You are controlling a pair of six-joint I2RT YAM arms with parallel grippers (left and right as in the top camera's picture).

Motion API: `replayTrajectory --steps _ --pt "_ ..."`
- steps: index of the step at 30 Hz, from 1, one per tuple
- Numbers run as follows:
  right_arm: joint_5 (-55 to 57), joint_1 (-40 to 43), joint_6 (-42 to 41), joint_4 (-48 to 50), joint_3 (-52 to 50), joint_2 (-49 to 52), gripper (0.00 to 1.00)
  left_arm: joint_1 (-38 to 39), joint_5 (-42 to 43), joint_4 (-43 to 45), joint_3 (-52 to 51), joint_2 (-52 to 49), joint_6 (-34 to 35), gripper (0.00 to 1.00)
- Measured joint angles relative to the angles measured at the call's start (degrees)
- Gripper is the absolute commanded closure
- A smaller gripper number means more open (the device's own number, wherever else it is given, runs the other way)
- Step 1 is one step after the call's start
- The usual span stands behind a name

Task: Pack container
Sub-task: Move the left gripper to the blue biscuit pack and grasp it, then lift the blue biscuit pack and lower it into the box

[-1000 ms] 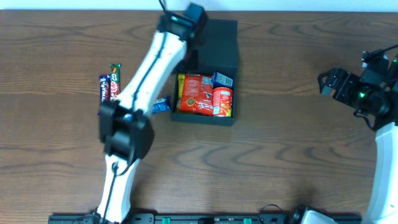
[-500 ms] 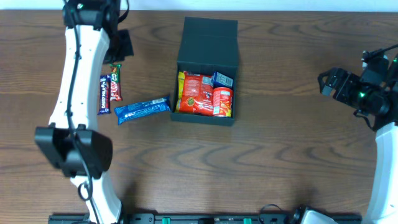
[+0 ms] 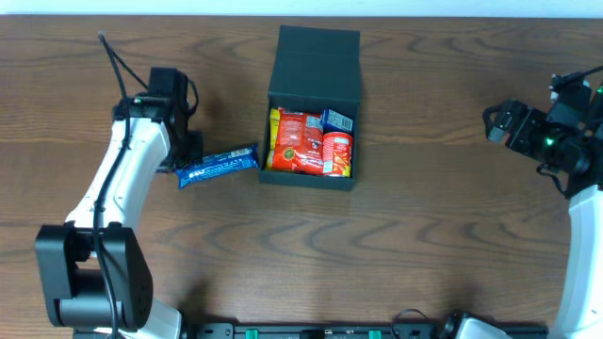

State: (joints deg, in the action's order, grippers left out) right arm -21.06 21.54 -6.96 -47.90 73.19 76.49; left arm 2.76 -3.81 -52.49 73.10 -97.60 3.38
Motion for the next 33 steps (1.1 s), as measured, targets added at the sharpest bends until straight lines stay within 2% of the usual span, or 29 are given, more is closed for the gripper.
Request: replayTrajectory --steps 2,5,7,9,13,16,17,18,19,20,25,33 --pt "0.0 0.0 0.0 0.0 0.0 0.0 0.01 0.0 0.4 0.1 -0.4 0.0 3.0 0.94" --pt "-0.2 0.0 0.0 0.0 0.0 0.0 0.01 0.0 2.1 0.5 -0.4 0.0 14.4 0.94" --pt "-0.5 0.0 0.0 0.0 0.0 0.0 0.01 0.0 3.9 1.2 -0.4 0.0 24.2 0.94" --pt "-0.8 0.0 0.0 -0.1 0.0 0.0 0.01 0.0 5.4 1.8 -0.4 0.0 37.0 0.87" --pt "-1.1 0.0 0.0 -0.5 0.0 0.0 0.01 0.7 6.8 1.8 -0.4 0.0 58.2 0.85" --pt "-1.2 0.0 0.0 -0.8 0.0 0.0 0.01 1.7 7.1 1.8 -0.4 0.0 69.4 0.86" --pt "-1.2 0.0 0.0 -0.9 0.0 0.0 0.01 2.4 7.1 1.9 -0.4 -0.1 73.1 0.8" --pt "-1.2 0.0 0.0 -0.9 0.0 0.0 0.01 2.9 7.2 2.0 -0.4 -0.2 75.4 0.59" --pt "-1.2 0.0 0.0 -0.9 0.0 0.0 0.01 3.9 7.3 2.5 -0.4 -0.6 78.2 0.25" --pt "-1.2 0.0 0.0 -1.0 0.0 0.0 0.01 4.9 7.4 3.7 -0.4 -1.4 81.0 0.02" --pt "-1.3 0.0 0.0 -1.0 0.0 0.0 0.01 8.5 8.3 9.1 -0.4 -6.6 86.7 0.04" --pt "-1.3 0.0 0.0 -1.2 0.0 0.0 0.01 8.7 7.9 10.6 -0.4 -9.0 88.2 0.05"
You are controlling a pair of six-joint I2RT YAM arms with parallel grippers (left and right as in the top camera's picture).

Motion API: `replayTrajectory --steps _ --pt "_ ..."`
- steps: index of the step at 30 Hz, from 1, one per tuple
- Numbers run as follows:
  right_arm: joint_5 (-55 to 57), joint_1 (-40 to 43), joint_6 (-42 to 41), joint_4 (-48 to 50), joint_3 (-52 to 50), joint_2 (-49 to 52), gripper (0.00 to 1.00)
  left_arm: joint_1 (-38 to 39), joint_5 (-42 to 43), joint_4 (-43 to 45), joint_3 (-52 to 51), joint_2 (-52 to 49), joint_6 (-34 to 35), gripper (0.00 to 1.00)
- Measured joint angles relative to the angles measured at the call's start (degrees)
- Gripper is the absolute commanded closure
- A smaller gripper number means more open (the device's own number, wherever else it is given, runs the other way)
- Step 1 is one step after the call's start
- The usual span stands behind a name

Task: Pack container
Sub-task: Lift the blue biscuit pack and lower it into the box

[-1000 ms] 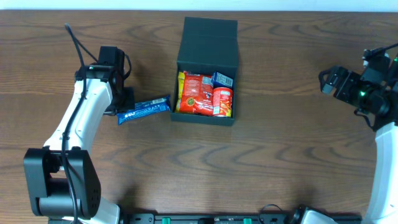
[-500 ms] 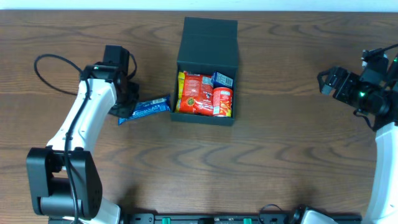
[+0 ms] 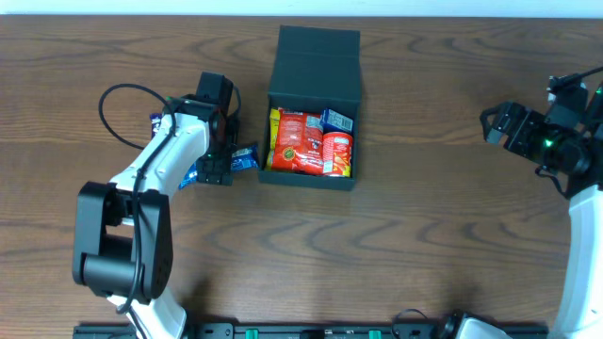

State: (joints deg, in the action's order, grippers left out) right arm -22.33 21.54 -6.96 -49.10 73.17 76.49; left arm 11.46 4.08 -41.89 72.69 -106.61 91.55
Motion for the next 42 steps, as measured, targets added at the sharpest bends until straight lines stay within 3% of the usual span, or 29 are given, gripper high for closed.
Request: replayTrajectory --steps 14,17,25,38,42 --pt "0.0 0.0 0.0 -0.4 0.0 0.0 0.01 -0.1 -0.4 2.1 0.0 -5.6 0.2 0.04" --pt "0.0 0.0 0.0 -0.5 0.0 0.0 0.01 -0.1 -1.8 2.4 0.0 -5.8 0.2 0.0" --pt "0.0 0.0 0.0 -0.5 0.0 0.0 0.01 -0.1 -4.5 2.8 0.0 -5.8 0.2 0.28" --pt "0.0 0.0 0.0 -0.6 0.0 0.0 0.01 -0.1 -4.5 3.2 0.0 -5.8 -0.1 0.48" --pt "0.0 0.0 0.0 -0.8 0.0 0.0 0.01 -0.1 -4.5 5.3 0.0 -5.8 -3.5 0.55"
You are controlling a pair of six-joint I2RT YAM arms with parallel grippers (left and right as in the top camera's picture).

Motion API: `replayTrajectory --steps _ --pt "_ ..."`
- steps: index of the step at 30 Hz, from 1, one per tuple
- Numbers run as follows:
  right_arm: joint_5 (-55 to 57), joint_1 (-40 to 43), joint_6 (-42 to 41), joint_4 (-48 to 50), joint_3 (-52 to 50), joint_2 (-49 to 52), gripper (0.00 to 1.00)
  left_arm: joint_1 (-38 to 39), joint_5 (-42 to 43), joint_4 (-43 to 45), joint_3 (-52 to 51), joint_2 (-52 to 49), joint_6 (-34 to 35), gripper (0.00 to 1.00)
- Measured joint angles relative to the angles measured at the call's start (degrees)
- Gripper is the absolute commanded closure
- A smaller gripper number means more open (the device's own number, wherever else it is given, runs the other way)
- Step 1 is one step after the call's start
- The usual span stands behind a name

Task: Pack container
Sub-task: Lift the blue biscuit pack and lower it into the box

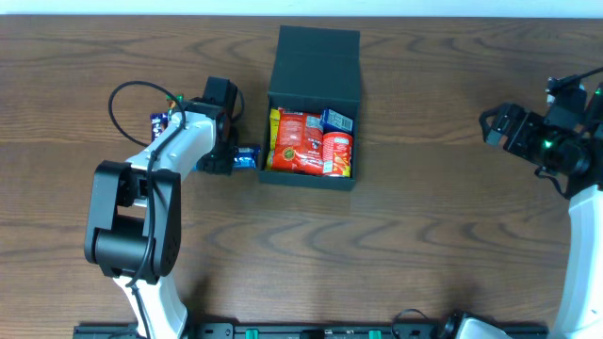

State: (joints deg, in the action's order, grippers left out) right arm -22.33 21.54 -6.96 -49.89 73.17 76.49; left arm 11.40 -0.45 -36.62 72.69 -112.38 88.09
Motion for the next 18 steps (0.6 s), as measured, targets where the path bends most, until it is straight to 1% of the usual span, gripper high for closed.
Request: replayTrajectory --steps 3,9,12,14,18 --pt "0.0 0.0 0.0 0.0 0.0 0.0 0.01 -0.1 0.0 2.1 0.0 0.0 -4.9 0.67" --pt "0.0 0.0 0.0 0.0 0.0 0.0 0.01 -1.4 0.0 3.0 0.4 0.0 -17.6 0.81" --pt "0.0 0.0 0.0 0.0 0.0 0.0 0.01 -2.2 0.0 1.8 2.8 0.0 -24.1 0.87" --pt "0.0 0.0 0.0 0.0 0.0 0.0 0.01 -2.4 0.0 -0.2 6.2 0.0 -28.3 0.9" --pt "0.0 0.0 0.0 -0.3 0.0 0.0 0.01 -2.4 0.0 -6.6 13.8 0.0 -34.2 0.92"
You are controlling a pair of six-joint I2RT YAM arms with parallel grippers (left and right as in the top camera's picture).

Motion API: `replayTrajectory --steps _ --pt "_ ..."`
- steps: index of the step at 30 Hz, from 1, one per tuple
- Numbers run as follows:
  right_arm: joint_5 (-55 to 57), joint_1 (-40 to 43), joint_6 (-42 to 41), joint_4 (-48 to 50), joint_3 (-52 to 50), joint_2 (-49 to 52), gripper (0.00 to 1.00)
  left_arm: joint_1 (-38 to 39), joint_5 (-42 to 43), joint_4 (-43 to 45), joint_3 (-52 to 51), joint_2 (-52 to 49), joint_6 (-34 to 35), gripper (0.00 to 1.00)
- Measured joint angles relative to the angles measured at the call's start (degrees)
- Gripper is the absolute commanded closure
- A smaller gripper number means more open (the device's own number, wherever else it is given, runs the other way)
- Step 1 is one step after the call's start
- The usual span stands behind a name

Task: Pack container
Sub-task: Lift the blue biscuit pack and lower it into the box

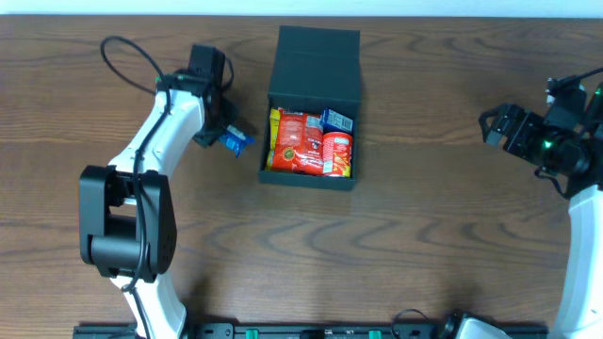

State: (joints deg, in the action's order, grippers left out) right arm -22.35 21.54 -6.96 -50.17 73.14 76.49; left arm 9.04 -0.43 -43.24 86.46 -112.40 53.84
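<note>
A dark box stands mid-table, its lid folded open toward the far side. Inside lie a red-orange snack bag, a red can and a small blue packet. My left gripper hangs just left of the box and is shut on a blue snack bar. Only the bar's right end shows, a short way from the box's left wall. My right gripper stands open and empty far to the right.
The left arm's black cable loops over the table at the far left. The wooden table reaches every edge of the view. The right arm's body fills the right edge.
The left gripper has moved away from the near side, toward the far edge, taking the blue bar with it. The bar's visible end now sits higher along the box's left wall. The right arm is unchanged.
The blue bar first lay flat left of the box with the left gripper at its left end. Then the gripper stood over the bar's middle, then closer to the box with only the bar's tip showing. Now gripper and bar are farther back beside the box.
</note>
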Motion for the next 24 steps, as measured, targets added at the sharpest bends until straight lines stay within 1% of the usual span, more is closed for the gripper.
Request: replayTrajectory --steps 2,4,6,7,8,9,14,18,19,21,24 --pt "0.0 0.0 0.0 -0.2 0.0 0.0 0.01 0.0 0.1 -2.7 3.7 0.0 -3.0 0.92" --pt "0.0 0.0 0.0 -0.2 0.0 0.0 0.01 0.0 1.0 -2.9 7.3 0.0 -8.1 0.92" --pt "0.0 0.0 0.0 -0.2 0.0 0.0 0.01 0.0 3.5 -2.4 10.4 0.0 -15.5 0.91" --pt "0.0 0.0 0.0 -0.2 0.0 0.0 0.01 0.0 5.4 -1.9 11.6 0.0 -20.8 0.91" --pt "0.0 0.0 0.0 -0.2 0.0 0.0 0.01 0.1 7.2 -1.6 12.3 0.1 -24.5 0.91" --pt "0.0 0.0 0.0 -0.2 0.0 0.0 0.01 0.3 9.7 -1.6 12.8 0.3 -30.2 0.92" --pt "0.0 0.0 0.0 -0.2 0.0 0.0 0.01 3.0 15.4 -5.3 13.0 0.6 -45.7 0.93" --pt "0.0 0.0 0.0 -0.2 0.0 0.0 0.01 7.8 15.0 -6.4 13.0 0.6 -53.4 0.89" --pt "0.0 0.0 0.0 -0.2 0.0 0.0 0.01 9.2 14.4 -6.6 13.0 0.6 -54.3 0.89" --pt "0.0 0.0 0.0 -0.2 0.0 0.0 0.01 11.8 12.5 -7.5 13.0 0.6 -55.6 0.89" --pt "0.0 0.0 0.0 -0.2 0.0 0.0 0.01 14.5 11.4 -9.3 13.0 0.6 -55.1 0.89"
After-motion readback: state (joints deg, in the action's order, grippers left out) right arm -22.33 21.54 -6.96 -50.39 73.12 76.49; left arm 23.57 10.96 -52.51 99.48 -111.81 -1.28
